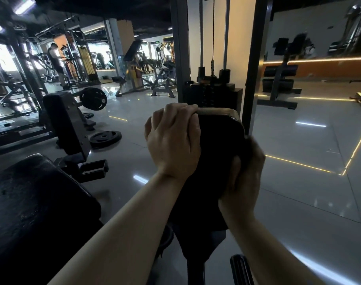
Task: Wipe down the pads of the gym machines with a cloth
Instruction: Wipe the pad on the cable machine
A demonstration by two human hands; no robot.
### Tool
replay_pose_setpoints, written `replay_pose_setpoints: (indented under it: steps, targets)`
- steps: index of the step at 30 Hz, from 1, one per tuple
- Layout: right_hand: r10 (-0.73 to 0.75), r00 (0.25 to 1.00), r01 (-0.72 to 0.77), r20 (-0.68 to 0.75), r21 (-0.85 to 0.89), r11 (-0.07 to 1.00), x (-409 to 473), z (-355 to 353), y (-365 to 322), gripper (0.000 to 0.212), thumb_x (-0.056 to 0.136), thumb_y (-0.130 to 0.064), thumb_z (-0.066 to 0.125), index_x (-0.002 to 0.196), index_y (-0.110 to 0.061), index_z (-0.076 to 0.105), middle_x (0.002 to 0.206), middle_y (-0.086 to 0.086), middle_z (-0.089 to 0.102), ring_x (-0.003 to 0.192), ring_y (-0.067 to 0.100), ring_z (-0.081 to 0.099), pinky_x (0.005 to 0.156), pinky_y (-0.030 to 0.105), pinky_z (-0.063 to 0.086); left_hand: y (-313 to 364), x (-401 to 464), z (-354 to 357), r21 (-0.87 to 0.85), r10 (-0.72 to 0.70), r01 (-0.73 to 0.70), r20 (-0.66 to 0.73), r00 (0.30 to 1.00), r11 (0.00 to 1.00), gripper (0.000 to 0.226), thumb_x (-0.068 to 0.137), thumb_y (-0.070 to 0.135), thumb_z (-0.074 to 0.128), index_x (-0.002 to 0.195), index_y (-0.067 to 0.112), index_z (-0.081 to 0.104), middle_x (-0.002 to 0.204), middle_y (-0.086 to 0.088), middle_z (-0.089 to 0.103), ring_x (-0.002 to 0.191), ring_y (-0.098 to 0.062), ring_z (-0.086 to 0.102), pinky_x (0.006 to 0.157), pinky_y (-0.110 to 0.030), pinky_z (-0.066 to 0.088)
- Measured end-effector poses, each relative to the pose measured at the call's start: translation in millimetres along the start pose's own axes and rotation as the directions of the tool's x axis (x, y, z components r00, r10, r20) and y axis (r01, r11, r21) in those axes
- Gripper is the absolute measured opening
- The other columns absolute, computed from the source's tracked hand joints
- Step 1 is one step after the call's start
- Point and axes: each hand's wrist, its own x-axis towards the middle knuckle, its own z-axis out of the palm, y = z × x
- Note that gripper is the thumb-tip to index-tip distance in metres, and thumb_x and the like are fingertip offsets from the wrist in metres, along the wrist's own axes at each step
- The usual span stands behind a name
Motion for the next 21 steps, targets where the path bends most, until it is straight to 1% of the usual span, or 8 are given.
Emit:
replay_pose_setpoints:
  steps: [2,4,7,9,13,15,17,21]
  targets:
    - [-0.086,0.996,0.086,0.006,-0.026,0.996,35.4,4.6,-19.2,0.067,0.099,-0.047,0.031,0.140,0.005,0.032,0.136,0.026,0.039,0.111,-0.008,0.040,0.077,-0.002,0.037,1.1,-2.2,0.2,0.020,-0.013,0.012,0.006,1.000,1.000,0.036,0.093,0.033,0.039,0.100,0.018,0.071,0.101,0.001,0.065,0.095,-0.019,0.051,0.084,-0.035,0.035]
    - [-0.165,0.986,0.164,-0.001,-0.111,0.980,65.9,10.5,-32.1,0.069,0.096,-0.053,0.032,0.142,-0.002,0.027,0.140,0.024,0.035,0.118,0.010,0.043,0.072,0.002,0.041,1.0,-4.2,0.1,0.018,-0.003,0.003,0.006,1.000,1.000,0.037,0.093,0.033,0.037,0.101,0.017,0.070,0.101,-0.001,0.064,0.096,-0.020,0.049,0.084,-0.036,0.036]
    - [-0.262,0.965,0.259,0.005,-0.146,0.955,73.3,13.4,-31.4,0.056,0.094,-0.046,0.048,0.134,-0.016,0.024,0.139,0.022,0.037,0.121,0.021,0.046,0.081,0.006,0.043,-1.7,-5.0,1.8,0.007,-0.008,0.008,0.014,1.000,1.000,0.032,0.091,0.032,0.042,0.102,0.019,0.068,0.101,-0.001,0.063,0.096,-0.018,0.045,0.083,-0.037,0.037]
    - [-0.265,0.964,0.267,0.035,-0.123,0.956,52.3,9.4,-19.5,0.056,0.092,-0.045,0.052,0.132,-0.015,0.025,0.142,0.022,0.037,0.127,0.024,0.045,0.090,0.009,0.041,-2.2,-5.2,3.6,0.025,-0.038,0.038,0.012,0.999,0.999,0.031,0.092,0.032,0.043,0.102,0.019,0.069,0.101,-0.001,0.063,0.097,-0.017,0.044,0.085,-0.038,0.037]
    - [-0.207,0.978,0.208,0.022,-0.106,0.972,-2.1,0.6,10.5,0.067,0.091,-0.038,0.053,0.141,-0.007,0.022,0.152,0.019,0.025,0.142,0.026,0.030,0.103,0.033,0.045,1.9,-4.4,3.7,0.018,-0.032,0.032,-0.008,0.999,0.999,0.036,0.094,0.032,0.037,0.101,0.017,0.069,0.100,-0.002,0.064,0.096,-0.019,0.047,0.085,-0.036,0.036]
    - [-0.176,0.983,0.181,0.046,-0.128,0.975,-32.9,-2.3,26.7,0.071,0.094,-0.043,0.049,0.146,-0.008,0.016,0.153,0.019,0.020,0.145,0.022,0.022,0.108,0.025,0.037,2.8,-4.1,3.1,0.021,-0.039,0.039,-0.003,0.999,0.999,0.036,0.094,0.032,0.036,0.101,0.017,0.069,0.100,-0.001,0.063,0.095,-0.021,0.049,0.085,-0.037,0.036]
    - [-0.144,0.985,0.157,0.096,-0.157,0.975,-67.8,-6.7,44.9,0.075,0.095,-0.049,0.044,0.152,-0.019,0.005,0.156,0.014,0.014,0.147,0.017,0.015,0.110,0.016,0.029,3.5,-4.4,3.1,0.020,-0.043,0.043,-0.003,0.999,0.999,0.036,0.094,0.032,0.036,0.100,0.017,0.069,0.101,-0.001,0.063,0.096,-0.021,0.049,0.085,-0.037,0.037]
    - [-0.048,0.985,0.072,0.167,-0.143,0.987,-124.4,-14.2,74.5,0.076,0.097,-0.052,0.040,0.153,-0.026,-0.006,0.161,0.004,0.001,0.148,0.019,0.011,0.112,0.012,0.021,3.3,-5.1,2.9,0.020,-0.049,0.049,-0.005,0.999,0.999,0.036,0.094,0.032,0.036,0.100,0.018,0.068,0.102,-0.002,0.063,0.096,-0.020,0.047,0.085,-0.036,0.035]
